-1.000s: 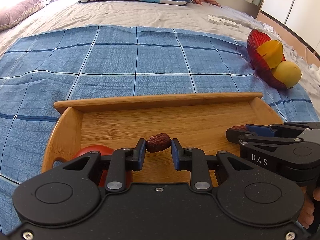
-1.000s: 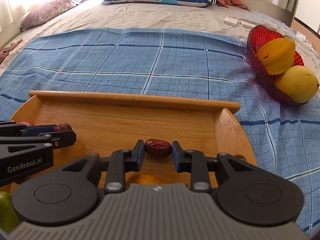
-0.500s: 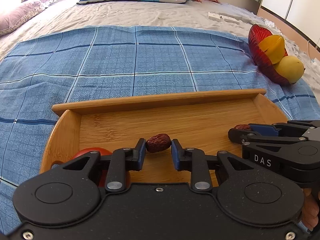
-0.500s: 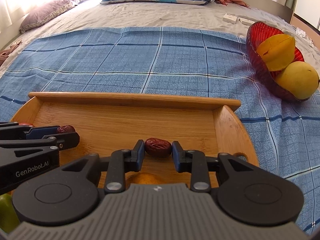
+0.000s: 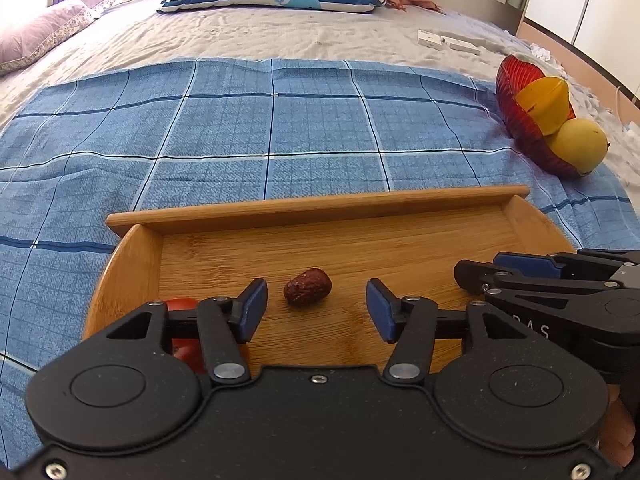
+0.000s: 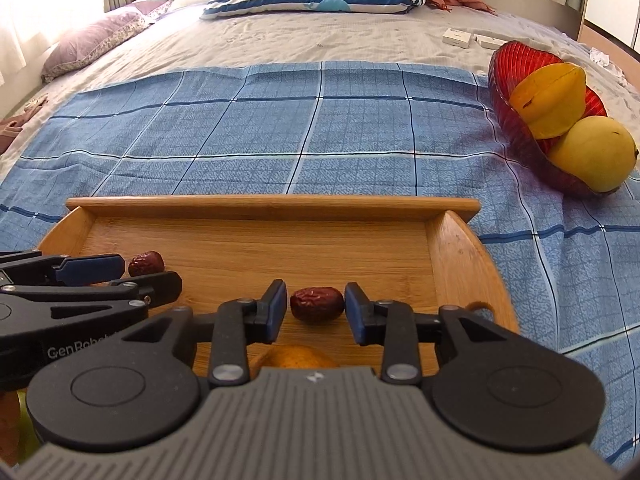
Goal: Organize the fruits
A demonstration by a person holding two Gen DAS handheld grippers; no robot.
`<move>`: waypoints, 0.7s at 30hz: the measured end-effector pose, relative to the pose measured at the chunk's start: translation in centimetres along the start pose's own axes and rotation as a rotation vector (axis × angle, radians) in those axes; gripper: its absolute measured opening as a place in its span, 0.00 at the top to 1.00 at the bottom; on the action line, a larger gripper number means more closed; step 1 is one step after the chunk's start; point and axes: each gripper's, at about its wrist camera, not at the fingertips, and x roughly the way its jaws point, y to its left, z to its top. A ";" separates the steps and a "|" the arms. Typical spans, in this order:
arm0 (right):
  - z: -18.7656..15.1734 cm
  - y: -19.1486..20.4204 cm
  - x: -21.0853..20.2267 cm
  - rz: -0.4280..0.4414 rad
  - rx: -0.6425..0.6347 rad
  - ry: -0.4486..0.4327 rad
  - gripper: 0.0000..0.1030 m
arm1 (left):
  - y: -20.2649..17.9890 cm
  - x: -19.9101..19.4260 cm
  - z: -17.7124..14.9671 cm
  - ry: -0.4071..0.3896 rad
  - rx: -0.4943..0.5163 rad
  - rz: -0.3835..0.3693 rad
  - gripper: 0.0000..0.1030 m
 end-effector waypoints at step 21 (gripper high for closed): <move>-0.7 0.1 -4.7 -0.028 0.005 -0.130 0.22 | 1.4 -5.9 -1.5 -0.111 0.036 0.089 0.17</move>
